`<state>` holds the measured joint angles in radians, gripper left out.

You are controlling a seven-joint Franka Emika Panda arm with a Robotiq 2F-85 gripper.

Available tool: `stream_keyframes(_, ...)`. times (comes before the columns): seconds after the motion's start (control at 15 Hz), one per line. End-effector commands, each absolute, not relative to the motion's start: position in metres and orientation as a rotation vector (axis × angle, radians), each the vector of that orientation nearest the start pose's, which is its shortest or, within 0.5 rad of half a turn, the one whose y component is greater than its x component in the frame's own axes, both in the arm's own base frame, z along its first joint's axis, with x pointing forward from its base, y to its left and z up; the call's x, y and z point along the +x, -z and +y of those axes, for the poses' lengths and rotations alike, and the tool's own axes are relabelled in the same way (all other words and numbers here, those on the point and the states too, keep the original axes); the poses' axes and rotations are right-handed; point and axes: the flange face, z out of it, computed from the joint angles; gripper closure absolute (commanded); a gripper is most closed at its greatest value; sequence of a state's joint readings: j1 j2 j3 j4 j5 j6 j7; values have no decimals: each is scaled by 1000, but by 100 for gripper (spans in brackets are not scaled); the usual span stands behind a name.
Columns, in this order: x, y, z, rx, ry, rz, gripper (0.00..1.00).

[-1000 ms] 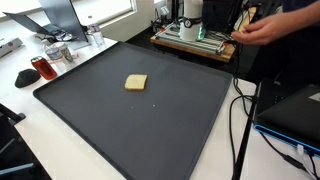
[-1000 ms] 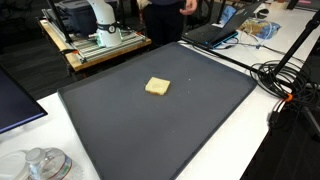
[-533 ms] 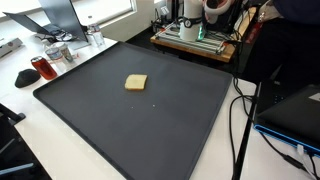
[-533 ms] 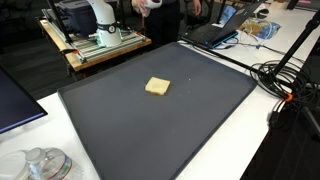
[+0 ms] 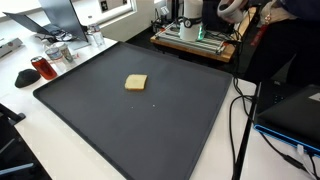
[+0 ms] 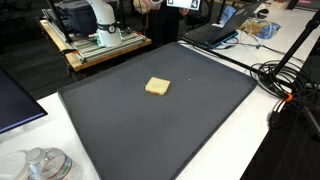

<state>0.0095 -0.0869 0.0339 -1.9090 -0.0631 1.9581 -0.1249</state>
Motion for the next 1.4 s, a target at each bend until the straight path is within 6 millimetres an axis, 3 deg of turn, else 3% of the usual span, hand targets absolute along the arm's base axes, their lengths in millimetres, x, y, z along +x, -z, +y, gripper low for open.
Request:
stream_keyframes(0.0,554,-540,21,-3193,196,-291,96)
stream_keyframes(0.67,561,-543,25,-3188,189,-293,99)
stream_keyframes(0.87,587,-510,25,-3216,222,-293,99)
stream_keyframes(1.13,600,-454,18,-3210,102,-363,99)
stream_keyframes(1.33,606,-417,-3,-3208,20,-311,99)
